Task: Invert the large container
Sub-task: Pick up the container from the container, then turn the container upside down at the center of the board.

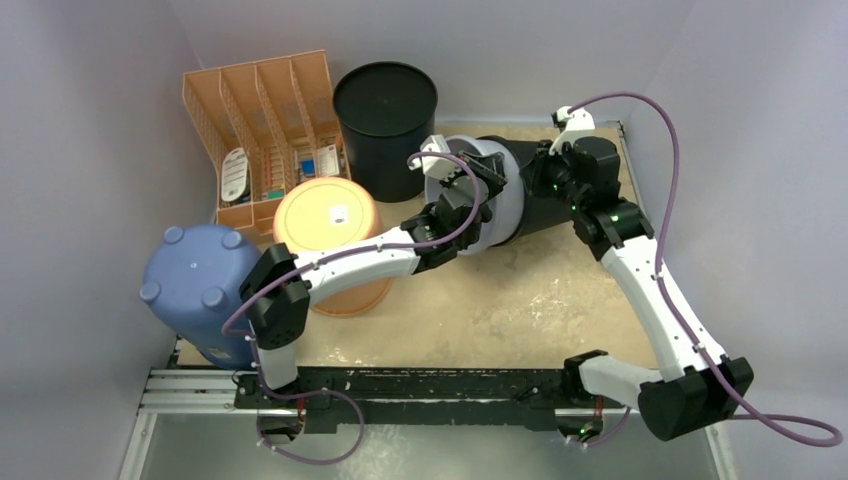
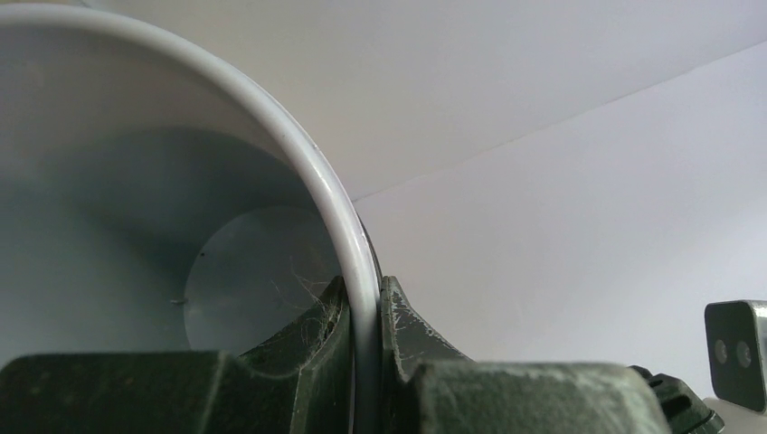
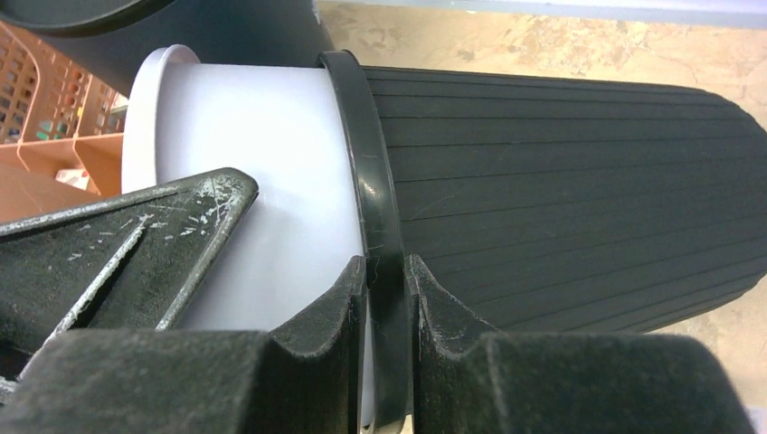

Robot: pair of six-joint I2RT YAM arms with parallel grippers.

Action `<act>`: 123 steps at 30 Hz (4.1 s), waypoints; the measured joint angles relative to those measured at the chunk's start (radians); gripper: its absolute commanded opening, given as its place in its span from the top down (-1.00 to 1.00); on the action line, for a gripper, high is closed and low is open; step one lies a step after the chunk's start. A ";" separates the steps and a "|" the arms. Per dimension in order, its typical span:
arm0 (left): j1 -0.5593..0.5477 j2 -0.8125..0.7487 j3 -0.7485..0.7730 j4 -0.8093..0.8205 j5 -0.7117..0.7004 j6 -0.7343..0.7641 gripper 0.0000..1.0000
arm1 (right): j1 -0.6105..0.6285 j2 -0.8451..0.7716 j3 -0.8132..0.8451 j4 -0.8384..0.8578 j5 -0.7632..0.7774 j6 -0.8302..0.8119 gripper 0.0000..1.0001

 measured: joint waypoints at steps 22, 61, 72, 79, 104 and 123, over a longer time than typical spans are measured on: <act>0.040 -0.201 -0.085 -0.096 0.177 0.040 1.00 | -0.009 0.044 -0.068 0.156 0.224 0.137 0.79; 0.027 -0.336 0.278 -0.448 0.604 0.624 1.00 | -0.040 -0.132 0.367 -0.323 0.315 0.045 -0.38; 0.048 -0.176 0.251 -0.392 1.045 0.354 1.00 | -0.042 -0.024 0.576 -0.450 0.683 -0.016 -0.44; 0.095 0.012 0.092 0.031 1.292 -0.031 1.00 | -0.042 0.061 0.656 -0.487 0.681 -0.034 -0.44; 0.142 0.574 -0.064 1.080 1.086 -0.915 1.00 | -0.042 0.072 0.618 -0.547 0.667 -0.034 -0.44; 0.171 0.758 -0.037 1.099 0.973 -0.967 1.00 | -0.042 0.085 0.481 -0.537 0.582 -0.028 -0.46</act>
